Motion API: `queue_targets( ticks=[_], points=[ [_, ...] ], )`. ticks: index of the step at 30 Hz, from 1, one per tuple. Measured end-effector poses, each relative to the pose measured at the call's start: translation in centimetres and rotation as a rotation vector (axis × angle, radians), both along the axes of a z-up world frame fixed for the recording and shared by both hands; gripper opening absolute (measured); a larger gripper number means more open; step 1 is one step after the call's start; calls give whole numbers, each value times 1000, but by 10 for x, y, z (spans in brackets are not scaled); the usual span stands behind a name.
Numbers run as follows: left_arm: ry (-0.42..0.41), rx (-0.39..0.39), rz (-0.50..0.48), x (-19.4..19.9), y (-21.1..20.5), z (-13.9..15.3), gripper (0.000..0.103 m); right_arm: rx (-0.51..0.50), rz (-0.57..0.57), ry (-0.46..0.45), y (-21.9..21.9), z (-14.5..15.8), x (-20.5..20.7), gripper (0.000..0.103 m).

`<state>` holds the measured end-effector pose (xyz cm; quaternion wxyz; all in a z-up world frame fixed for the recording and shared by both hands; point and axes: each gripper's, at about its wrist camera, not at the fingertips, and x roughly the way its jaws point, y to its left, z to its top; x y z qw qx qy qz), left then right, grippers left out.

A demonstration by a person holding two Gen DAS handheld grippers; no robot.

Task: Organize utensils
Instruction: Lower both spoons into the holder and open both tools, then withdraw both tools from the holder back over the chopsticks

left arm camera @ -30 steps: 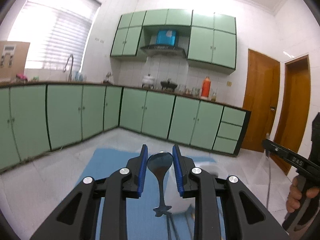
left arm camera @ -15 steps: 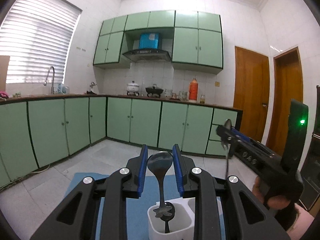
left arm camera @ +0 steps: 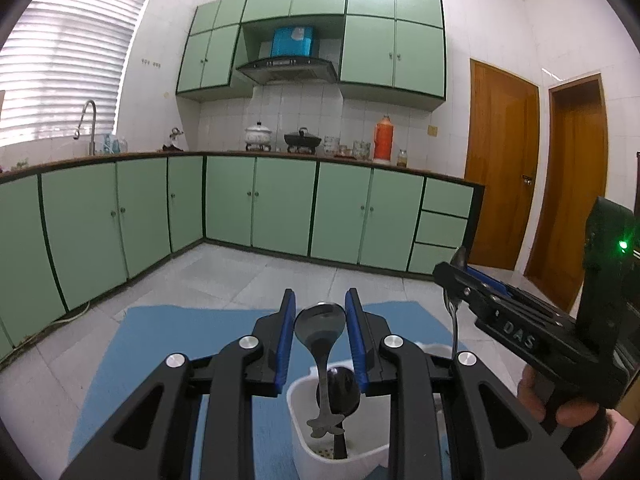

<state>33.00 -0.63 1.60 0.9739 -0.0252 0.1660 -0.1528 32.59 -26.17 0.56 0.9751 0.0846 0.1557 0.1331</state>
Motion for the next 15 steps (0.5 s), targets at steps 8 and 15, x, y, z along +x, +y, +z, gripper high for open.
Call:
queue_targets(
  ticks=[8,15],
  points=[
    [39,16,3,5,-4,-13,32,-23,14,46,10,-14,-9,46],
    [14,-17,45,-6,12,-7,58,-24,-34,37,2,-5,-20,68]
  ],
)
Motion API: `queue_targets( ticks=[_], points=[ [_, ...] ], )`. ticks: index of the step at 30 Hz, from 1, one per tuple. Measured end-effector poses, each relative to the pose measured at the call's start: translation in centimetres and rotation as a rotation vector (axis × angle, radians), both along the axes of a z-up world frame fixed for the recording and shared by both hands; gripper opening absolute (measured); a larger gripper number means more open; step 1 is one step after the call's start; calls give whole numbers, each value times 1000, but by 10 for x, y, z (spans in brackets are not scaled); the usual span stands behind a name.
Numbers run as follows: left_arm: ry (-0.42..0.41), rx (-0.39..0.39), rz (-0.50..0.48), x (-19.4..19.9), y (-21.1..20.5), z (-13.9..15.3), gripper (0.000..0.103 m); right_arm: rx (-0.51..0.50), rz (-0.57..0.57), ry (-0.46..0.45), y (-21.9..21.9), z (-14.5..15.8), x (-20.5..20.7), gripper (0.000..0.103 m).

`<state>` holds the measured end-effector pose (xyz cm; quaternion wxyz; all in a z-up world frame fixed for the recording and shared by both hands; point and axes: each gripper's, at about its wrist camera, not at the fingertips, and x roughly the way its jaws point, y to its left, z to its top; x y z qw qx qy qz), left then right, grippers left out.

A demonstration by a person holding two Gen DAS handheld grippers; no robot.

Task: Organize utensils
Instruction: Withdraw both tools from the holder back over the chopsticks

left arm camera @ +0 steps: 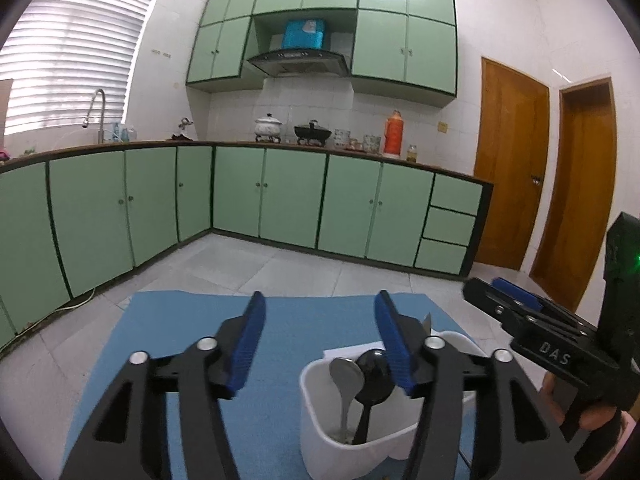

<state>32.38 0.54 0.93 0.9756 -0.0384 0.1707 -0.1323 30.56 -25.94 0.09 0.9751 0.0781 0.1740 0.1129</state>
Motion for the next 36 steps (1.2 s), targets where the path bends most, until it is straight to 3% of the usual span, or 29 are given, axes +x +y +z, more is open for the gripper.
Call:
queue_targets(
  ticks=[8,16,36],
  points=[
    [-22,-24,35,-20,17,7,76,-14,-23,8,-6,0,-30,83],
    [0,-12,71,-63,31,-6,92,-16,-36,44,-10,-8,-73,94],
    [149,22,97,-185,54,-65,97,-105,-60,142,3,-56,-205,98]
  ],
)
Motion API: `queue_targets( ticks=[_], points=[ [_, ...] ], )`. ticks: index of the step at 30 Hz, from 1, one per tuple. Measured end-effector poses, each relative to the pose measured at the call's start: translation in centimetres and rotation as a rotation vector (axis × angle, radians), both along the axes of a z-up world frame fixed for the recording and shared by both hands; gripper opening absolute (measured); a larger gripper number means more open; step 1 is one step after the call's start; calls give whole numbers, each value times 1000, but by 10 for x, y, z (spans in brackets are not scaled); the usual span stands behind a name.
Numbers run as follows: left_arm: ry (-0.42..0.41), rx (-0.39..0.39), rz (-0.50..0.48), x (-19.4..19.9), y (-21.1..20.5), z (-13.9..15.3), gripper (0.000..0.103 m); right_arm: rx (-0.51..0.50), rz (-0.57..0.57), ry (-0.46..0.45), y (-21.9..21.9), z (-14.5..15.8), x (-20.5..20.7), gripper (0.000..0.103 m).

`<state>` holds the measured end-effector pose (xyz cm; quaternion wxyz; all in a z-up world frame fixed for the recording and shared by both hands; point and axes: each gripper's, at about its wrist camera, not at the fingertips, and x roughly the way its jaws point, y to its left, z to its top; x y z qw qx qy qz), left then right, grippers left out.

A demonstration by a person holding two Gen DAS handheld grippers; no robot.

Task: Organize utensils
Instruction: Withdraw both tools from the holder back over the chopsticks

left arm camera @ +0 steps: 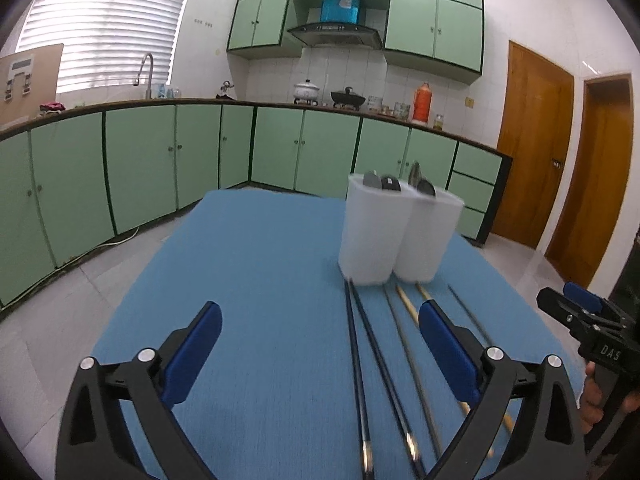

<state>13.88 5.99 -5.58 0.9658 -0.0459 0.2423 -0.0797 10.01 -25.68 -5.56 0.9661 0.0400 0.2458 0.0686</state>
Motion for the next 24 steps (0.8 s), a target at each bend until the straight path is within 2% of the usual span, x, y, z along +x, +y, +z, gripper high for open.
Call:
queue_targets(
  ticks=[12,19,24],
  points=[
    [54,42,5,-51,-9,-39,97,15,-61,80,-13,-53,-58,98],
    [58,73,4,-68,-12,-53,97,-25,-67,76,-10,-75,-76,97],
    [60,71,13,-75,-11,-58,97,-60,-49,68,-2,-82,-81,75]
  ],
)
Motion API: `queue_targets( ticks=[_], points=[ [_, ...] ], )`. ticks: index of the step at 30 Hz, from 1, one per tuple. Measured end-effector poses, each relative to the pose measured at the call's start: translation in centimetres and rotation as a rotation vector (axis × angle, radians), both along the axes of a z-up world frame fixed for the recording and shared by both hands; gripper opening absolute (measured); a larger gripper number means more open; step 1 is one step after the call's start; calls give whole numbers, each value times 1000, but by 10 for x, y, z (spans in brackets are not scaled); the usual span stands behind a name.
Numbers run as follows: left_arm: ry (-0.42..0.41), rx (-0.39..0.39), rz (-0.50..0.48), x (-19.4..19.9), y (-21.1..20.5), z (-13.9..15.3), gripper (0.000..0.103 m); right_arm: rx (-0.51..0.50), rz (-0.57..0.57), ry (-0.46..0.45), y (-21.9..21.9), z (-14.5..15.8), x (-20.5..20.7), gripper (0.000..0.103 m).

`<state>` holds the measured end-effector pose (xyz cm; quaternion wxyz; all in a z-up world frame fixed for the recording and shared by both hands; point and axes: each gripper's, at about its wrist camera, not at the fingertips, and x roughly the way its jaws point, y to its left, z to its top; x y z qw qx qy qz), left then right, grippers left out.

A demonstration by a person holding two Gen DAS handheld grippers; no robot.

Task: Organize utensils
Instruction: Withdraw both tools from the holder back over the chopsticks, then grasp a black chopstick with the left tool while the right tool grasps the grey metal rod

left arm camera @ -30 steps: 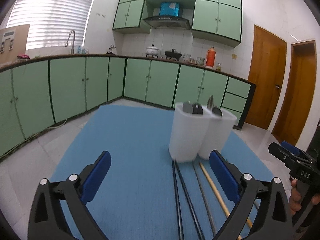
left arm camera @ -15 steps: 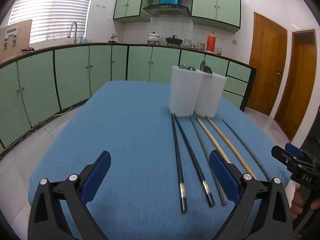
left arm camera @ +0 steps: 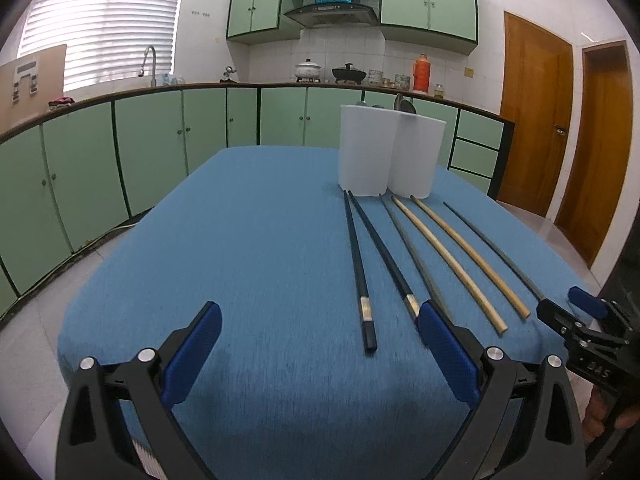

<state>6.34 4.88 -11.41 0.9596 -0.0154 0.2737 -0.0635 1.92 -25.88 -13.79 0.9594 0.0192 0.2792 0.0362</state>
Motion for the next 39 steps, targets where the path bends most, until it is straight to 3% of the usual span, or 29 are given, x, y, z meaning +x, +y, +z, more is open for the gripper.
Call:
queue_targets(
  ticks=[22,26,32,39],
  points=[
    [-19,19,-4,-3,-7,-6,95,-51,20,-84,7,-6,-10,24],
    [-2,25,-15,-1,-7,-10,84,-54,24,-91,9,-6,-9,19],
    [9,47,-33,2,-10,-17,72,-44,24,-93,8,-6,-8,19],
    [2,48,-46,0,-12,-19,51,-36,22,-97,8,-7,-8,19]
  ],
)
